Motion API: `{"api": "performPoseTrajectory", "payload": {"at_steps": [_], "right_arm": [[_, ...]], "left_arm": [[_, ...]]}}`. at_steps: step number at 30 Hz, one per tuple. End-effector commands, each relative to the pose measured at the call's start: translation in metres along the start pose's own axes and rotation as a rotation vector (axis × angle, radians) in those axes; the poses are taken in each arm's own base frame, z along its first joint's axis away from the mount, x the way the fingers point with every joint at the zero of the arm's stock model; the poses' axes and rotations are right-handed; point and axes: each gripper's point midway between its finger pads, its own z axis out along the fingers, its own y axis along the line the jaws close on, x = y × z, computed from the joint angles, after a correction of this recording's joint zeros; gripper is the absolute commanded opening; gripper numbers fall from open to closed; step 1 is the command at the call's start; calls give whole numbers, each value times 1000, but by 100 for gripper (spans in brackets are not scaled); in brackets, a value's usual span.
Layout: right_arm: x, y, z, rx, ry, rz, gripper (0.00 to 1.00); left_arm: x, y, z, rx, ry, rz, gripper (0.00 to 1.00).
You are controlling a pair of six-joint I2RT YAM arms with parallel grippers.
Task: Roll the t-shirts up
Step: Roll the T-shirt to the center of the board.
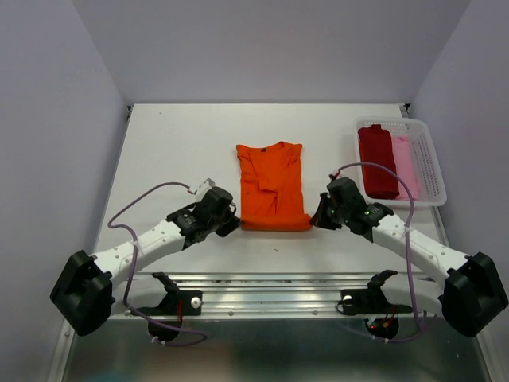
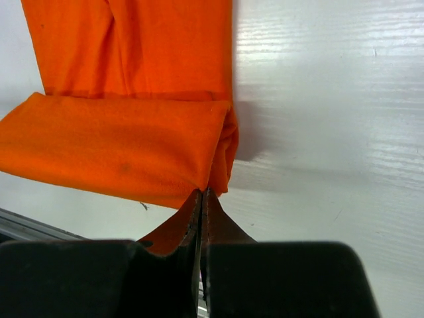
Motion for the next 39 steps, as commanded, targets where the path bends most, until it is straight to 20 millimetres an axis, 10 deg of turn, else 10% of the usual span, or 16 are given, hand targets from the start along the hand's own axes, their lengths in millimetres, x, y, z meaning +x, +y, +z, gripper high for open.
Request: {"api": "performPoseTrajectory", "payload": {"at_steps": [1, 25, 32, 36, 39], "right_arm": [[-26, 9, -3, 17, -71, -31, 3], [-74, 19, 46, 95, -153, -85, 23], [-100, 20, 46, 127, -237, -59, 62], [-120, 26, 33, 117, -300, -59, 64], [-121, 34, 24, 71, -304, -58, 64]], "left_arm": [[-27, -16, -2, 23, -81, 14, 0], [-76, -16, 53, -74, -147, 31, 1], [-85, -18, 62, -106, -161, 43, 32], [-90, -16, 55, -123, -190, 30, 69], [-102, -17, 38, -117, -257, 3, 70]]}}
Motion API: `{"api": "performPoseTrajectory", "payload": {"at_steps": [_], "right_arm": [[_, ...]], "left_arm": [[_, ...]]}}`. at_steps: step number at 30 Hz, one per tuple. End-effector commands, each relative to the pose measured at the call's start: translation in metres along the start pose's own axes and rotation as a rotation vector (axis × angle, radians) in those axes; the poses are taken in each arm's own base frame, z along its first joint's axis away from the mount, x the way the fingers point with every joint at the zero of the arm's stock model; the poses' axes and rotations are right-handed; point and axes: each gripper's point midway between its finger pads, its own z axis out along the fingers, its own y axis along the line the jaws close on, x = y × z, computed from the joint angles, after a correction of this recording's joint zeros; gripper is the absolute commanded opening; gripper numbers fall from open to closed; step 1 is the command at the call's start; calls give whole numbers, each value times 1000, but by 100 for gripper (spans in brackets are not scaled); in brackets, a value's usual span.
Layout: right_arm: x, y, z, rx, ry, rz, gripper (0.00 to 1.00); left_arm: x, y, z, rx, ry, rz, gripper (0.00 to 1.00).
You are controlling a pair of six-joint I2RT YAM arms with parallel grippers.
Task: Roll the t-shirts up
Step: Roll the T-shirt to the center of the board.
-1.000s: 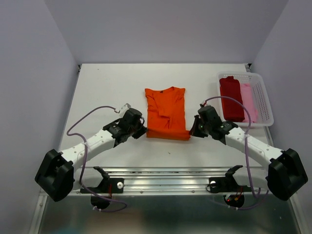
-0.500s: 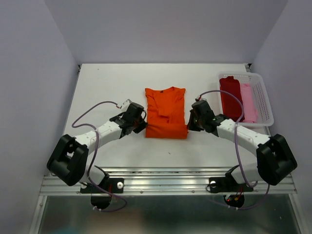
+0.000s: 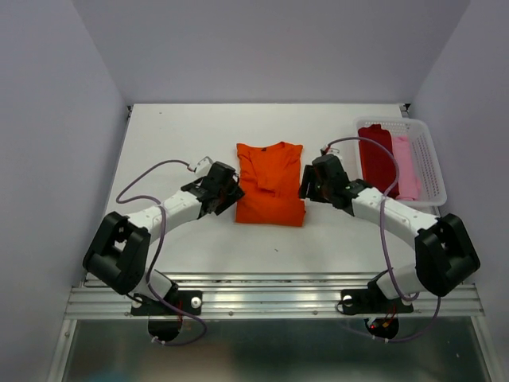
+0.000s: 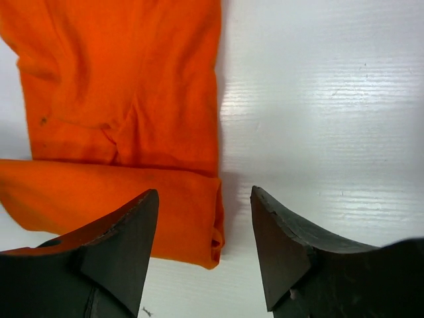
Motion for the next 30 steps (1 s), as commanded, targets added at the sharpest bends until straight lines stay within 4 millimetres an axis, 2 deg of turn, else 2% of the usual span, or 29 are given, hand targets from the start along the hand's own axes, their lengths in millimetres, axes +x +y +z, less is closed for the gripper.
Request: {"api": "performPoseTrajectory", "payload": {"at_steps": [1, 3, 4, 5, 7, 8, 9, 14, 17, 24, 26, 30], "right_arm": [[-39, 18, -24, -86, -127, 24, 63], [-32, 26, -29, -148, -109, 24, 57], [-28, 30, -32, -182, -98, 25, 38], [-18, 33, -34, -221, -66, 22, 25], [-8, 35, -34, -234, -36, 21, 1], [0, 33, -33, -231, -17, 23, 1], [3, 31, -32, -229, -11, 25, 1], [14, 23, -25, -201, 14, 18, 1], [18, 27, -19, -210, 40, 7, 1], [27, 34, -4, -236, 81, -6, 1], [36, 30, 8, -214, 105, -9, 1], [47, 24, 30, -180, 124, -21, 1]], "left_arm": [[-35, -6, -27, 13, -140, -36, 65], [-44, -11, -39, 39, -181, -34, 40], [-43, -15, -44, 49, -195, -4, 25], [-45, -21, -48, 64, -204, 10, 0], [-39, -30, -51, 80, -198, 56, 0], [-28, -36, -51, 87, -182, 108, 0], [-26, -47, -55, 102, -180, 125, 0], [1, -62, -43, 120, -102, 224, 0], [11, -51, -23, 63, -73, 264, 0], [17, -32, 0, 5, -57, 256, 0], [15, -28, 6, -3, -59, 244, 0], [25, -4, 27, -59, -28, 250, 0]]}}
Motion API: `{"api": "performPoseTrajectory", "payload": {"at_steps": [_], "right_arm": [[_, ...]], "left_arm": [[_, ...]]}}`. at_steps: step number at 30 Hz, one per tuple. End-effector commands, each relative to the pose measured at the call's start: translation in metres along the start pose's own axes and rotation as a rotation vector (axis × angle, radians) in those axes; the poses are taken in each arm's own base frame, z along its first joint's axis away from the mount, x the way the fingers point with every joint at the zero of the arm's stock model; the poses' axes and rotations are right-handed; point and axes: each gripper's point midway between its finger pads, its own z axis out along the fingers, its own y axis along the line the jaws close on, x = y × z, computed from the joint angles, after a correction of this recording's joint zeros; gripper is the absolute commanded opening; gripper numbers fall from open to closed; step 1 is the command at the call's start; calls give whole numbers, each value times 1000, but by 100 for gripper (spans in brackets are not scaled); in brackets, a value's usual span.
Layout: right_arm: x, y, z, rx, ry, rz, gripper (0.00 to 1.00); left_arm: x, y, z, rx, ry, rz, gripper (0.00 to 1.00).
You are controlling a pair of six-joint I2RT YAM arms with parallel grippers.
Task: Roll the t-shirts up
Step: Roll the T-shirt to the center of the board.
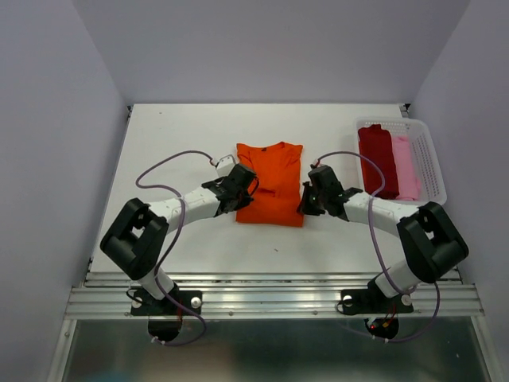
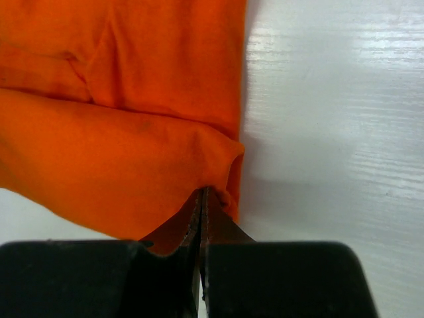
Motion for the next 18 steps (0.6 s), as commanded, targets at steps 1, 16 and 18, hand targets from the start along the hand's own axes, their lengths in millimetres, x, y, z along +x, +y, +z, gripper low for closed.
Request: {"api": "performPoseTrajectory", "payload": {"at_steps": [1, 16, 18], "right_arm": [[-11, 5, 18, -10, -39, -30, 1], [-50, 27, -24, -48, -158, -53, 1], [-52, 28, -24, -53, -162, -50, 1]], "left_arm": [[12, 19, 20, -43, 23, 12, 0], [-22, 3, -13, 13, -51, -2, 0], [-30, -4, -21, 37, -68, -9, 0]]}}
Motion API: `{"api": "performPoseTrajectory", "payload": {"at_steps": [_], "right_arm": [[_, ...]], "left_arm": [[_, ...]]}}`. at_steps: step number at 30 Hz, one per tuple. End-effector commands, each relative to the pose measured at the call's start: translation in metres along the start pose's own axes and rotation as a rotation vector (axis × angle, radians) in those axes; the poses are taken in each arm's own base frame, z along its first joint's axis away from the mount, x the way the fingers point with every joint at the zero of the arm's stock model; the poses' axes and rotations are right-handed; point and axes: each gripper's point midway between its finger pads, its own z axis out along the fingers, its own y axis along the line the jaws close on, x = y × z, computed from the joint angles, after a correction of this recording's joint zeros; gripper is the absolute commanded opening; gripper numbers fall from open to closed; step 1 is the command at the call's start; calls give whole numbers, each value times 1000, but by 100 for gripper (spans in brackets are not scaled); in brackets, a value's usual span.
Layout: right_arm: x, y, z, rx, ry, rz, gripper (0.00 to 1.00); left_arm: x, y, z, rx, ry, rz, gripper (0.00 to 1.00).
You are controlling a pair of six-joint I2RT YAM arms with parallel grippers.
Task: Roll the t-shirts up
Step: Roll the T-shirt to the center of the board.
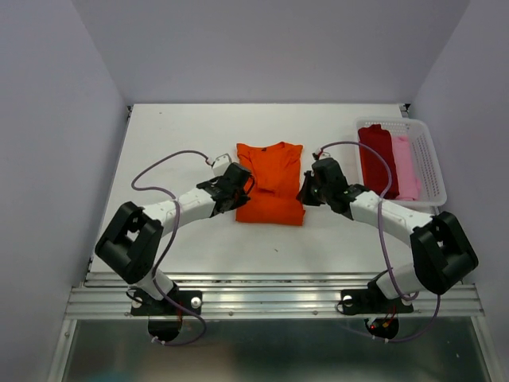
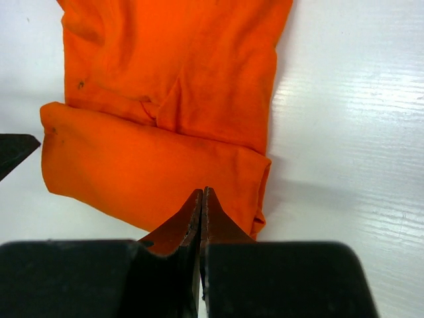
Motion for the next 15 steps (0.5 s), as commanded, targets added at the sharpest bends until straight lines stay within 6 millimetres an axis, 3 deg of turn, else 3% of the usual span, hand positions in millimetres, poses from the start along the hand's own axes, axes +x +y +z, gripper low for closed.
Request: {"api": "performPoseTrajectory", "payload": {"at_steps": [1, 8, 15], "right_arm": [[-18, 12, -5, -20, -47, -14, 1], [-9, 30, 12, -67, -2, -17, 1], [16, 30, 41, -51, 61, -41, 1]], "left_arm": [[-31, -16, -27, 51, -77, -3, 0], [-17, -13, -11, 44, -45, 8, 0], [7, 13, 22, -44, 6, 20, 0]]}}
